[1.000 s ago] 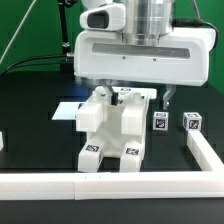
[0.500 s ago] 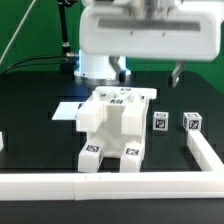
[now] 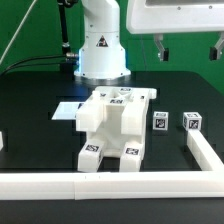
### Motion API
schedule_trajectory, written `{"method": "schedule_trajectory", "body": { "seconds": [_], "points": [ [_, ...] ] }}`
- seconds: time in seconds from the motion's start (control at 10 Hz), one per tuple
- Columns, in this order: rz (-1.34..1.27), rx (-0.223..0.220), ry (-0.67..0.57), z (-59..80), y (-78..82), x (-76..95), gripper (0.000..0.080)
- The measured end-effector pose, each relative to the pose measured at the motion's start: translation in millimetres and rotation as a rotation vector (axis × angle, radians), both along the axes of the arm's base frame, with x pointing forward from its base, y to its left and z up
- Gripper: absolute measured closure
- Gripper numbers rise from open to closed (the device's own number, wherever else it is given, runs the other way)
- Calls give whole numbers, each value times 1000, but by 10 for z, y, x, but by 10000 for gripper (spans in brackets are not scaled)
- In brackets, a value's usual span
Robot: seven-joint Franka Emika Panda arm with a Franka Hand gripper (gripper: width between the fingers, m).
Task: Assemble chair
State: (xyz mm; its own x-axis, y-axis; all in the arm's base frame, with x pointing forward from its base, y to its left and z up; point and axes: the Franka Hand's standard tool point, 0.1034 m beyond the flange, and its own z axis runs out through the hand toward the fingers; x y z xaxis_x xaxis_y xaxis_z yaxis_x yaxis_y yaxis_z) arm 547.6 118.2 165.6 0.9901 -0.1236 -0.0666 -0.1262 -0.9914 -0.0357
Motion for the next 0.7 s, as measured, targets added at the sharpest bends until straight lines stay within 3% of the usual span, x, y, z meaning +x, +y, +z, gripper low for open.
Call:
{"method": "schedule_trajectory", "body": {
  "seconds": [0.3,0.5,0.7],
  "points": [
    [-44,-9,-2,-23,37,-29,151],
    [-105,-28,7,-216,396,-374,151],
    [-164,-42,23,-353,514,-552,151]
  ]
}}
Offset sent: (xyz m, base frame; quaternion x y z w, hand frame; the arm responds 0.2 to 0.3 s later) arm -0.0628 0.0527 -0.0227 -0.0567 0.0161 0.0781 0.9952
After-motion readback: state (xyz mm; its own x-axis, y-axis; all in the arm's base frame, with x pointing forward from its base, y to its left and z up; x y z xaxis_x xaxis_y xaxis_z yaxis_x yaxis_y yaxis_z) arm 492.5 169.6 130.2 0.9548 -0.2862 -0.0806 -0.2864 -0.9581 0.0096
